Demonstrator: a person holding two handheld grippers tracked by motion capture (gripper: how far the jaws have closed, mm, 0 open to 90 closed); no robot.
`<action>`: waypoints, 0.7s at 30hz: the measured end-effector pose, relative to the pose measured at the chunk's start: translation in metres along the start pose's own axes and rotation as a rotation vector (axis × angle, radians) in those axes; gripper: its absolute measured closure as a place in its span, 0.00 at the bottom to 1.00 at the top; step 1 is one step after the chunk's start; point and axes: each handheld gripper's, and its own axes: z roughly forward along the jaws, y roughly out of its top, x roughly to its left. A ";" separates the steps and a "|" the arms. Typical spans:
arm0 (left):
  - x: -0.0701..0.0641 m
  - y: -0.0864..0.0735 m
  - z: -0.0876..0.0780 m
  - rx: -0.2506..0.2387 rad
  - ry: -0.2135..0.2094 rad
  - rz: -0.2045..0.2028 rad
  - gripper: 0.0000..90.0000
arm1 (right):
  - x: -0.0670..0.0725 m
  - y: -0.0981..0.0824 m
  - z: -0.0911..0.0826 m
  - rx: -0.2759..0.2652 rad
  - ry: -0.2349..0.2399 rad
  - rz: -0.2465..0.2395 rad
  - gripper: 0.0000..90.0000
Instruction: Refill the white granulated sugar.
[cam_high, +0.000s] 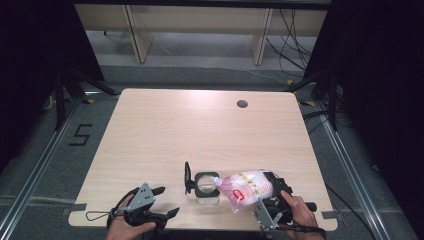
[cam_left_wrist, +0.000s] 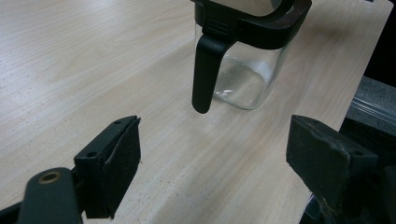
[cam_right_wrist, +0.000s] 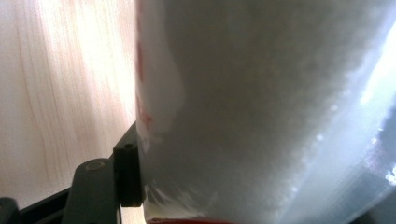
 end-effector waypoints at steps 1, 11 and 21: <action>0.000 0.000 0.000 0.000 0.000 0.000 0.19 | 0.000 0.001 0.000 0.006 -0.009 -0.017 0.39; -0.002 -0.001 -0.001 -0.008 0.003 -0.017 0.19 | -0.001 0.007 -0.002 0.031 -0.044 -0.141 0.39; -0.003 -0.001 0.001 0.000 -0.009 -0.018 0.19 | 0.000 0.014 -0.003 0.054 -0.084 -0.276 0.39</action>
